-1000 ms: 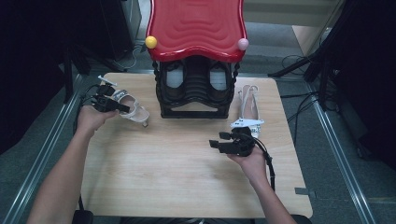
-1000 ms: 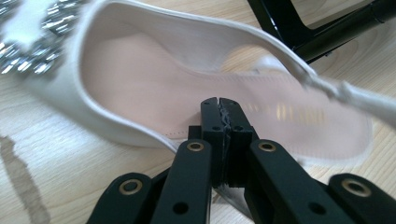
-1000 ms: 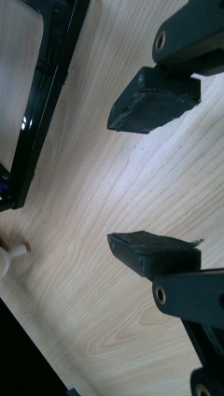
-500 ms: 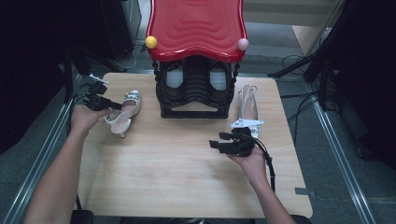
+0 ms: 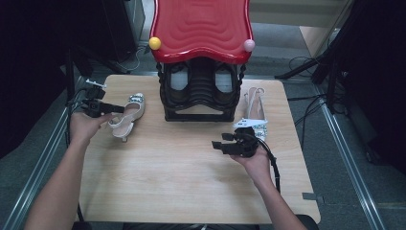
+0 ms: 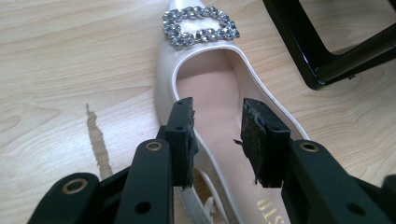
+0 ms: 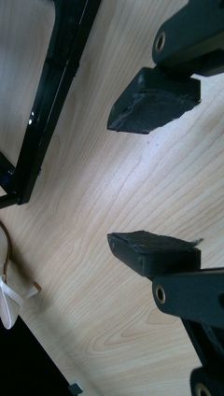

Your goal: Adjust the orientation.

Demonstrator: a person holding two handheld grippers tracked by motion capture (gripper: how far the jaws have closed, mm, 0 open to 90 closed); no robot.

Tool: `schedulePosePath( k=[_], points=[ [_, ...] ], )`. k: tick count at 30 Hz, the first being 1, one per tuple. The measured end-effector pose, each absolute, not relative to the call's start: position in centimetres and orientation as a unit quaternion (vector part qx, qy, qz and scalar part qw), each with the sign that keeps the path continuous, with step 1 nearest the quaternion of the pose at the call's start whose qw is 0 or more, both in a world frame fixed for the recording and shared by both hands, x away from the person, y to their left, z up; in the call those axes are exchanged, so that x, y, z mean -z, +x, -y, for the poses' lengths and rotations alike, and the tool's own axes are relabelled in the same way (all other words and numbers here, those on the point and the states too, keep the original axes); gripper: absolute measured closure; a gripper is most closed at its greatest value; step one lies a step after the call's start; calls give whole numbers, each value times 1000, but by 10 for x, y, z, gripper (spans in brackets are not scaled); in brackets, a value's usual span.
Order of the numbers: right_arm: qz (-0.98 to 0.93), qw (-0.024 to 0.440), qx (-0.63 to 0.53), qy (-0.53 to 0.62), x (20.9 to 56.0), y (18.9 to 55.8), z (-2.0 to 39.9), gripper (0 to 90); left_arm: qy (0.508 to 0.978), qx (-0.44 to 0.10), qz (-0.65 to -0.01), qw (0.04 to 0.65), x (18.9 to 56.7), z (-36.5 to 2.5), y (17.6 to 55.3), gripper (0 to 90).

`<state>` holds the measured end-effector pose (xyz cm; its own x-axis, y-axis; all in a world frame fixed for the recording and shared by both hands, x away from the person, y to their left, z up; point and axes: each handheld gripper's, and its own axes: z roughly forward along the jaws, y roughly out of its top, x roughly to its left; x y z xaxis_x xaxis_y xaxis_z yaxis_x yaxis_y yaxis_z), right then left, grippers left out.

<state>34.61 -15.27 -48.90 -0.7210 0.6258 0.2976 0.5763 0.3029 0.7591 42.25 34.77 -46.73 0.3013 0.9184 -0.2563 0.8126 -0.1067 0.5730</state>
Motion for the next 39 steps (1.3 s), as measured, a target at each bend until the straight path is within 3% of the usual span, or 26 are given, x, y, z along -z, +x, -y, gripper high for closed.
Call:
schedulePosePath(
  k=[16,21,26,32,39],
  points=[
    [-815,26,-446,370,492,349,146,396,721,-80,-619,300,497,-342,428,659],
    [-814,30,-446,371,493,345,147,395,706,-93,-639,289,503,-343,432,800],
    [-810,28,-445,381,496,343,153,395,704,-86,-648,278,500,-344,435,859],
    [-810,33,-441,384,496,341,158,393,701,-49,-644,302,495,-349,437,874],
    [-806,33,-447,386,496,343,160,393,717,-52,-617,321,481,-341,425,876]
  ],
)
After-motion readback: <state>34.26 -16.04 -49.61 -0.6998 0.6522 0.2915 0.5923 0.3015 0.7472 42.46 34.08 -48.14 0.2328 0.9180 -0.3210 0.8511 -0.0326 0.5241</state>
